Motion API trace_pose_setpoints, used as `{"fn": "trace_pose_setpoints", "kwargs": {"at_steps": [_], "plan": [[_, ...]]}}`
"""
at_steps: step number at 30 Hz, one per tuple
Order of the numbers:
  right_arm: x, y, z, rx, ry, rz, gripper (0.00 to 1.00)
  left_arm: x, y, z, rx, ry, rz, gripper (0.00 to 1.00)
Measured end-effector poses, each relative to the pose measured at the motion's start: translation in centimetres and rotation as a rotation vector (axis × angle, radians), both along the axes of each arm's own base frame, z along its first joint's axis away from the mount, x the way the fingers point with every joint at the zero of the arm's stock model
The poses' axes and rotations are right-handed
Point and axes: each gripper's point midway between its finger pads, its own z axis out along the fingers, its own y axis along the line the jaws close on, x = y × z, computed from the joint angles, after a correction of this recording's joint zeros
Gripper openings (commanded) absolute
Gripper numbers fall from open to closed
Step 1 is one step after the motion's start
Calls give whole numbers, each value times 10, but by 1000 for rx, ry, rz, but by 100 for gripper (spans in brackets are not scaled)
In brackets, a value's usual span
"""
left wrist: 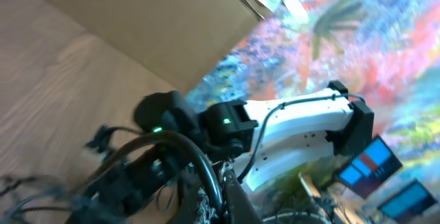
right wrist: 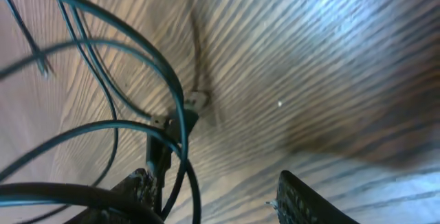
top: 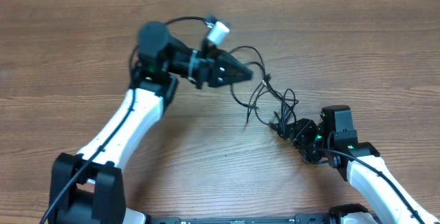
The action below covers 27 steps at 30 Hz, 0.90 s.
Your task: Untangle cables
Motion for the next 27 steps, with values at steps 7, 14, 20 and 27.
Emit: {"fn": "trace_pose_setpoints", "kwargs": {"at_steps": [7,14,20,27], "plan": [[3,-4,0,-21,-11,-11,56,23,32,-1,4,5,85,5],[19,11,16,38,-129,74,56,30,32,-20,30,99,124,13],[23,32,35,127,-224,189,56,55,38,-89,234,304,379,47],[21,40,41,163,-258,257,57,72,75,-166,594,360,677,64]]}}
